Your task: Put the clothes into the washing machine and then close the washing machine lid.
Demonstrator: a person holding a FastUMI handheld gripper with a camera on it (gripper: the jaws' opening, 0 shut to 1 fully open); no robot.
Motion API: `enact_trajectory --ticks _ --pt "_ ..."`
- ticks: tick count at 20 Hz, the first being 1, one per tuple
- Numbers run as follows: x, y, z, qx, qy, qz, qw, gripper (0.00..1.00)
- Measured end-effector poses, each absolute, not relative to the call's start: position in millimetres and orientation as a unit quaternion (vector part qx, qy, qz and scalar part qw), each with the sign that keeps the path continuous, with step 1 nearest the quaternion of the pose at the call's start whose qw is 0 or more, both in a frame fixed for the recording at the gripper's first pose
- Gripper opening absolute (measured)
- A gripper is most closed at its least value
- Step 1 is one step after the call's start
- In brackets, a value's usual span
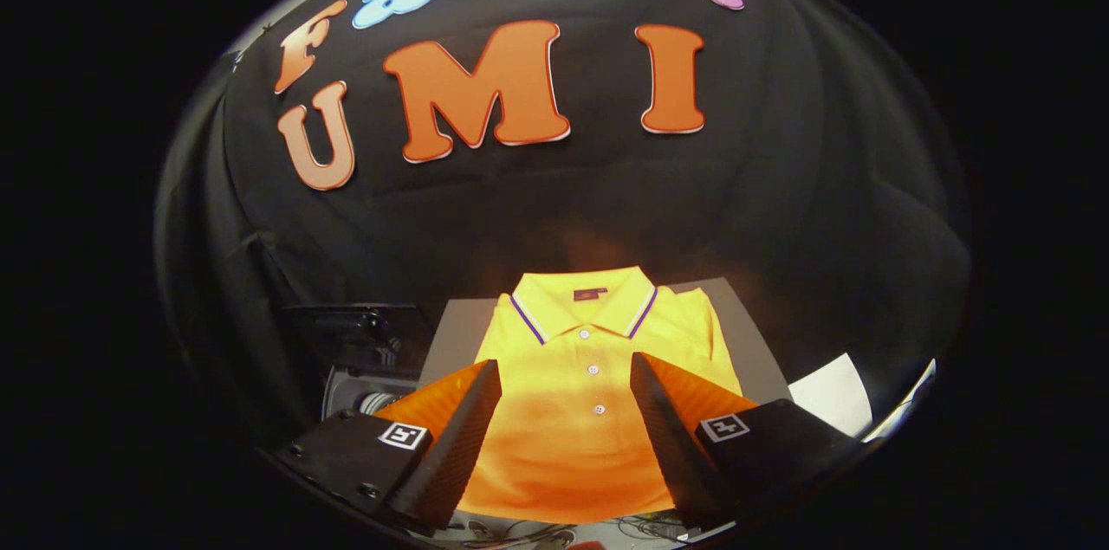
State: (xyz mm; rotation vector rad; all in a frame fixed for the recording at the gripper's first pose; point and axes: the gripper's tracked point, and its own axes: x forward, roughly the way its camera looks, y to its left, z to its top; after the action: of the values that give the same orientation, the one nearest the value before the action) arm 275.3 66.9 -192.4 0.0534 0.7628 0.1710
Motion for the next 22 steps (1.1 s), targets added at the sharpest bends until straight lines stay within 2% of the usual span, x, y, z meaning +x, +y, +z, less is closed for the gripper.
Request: enact_trajectory --ticks 10,19,21,22 --pt "286 58 -280 0.0 0.547 0.076 0.834 1.0" --pt "288 61 -283 -0.012 0.598 0.083 0.797 1.0" --pt "285 65 -283 -0.019 0.61 0.101 0.786 0.88" --pt "285 70 -282 -0.019 0.611 0.112 0.784 0.74"
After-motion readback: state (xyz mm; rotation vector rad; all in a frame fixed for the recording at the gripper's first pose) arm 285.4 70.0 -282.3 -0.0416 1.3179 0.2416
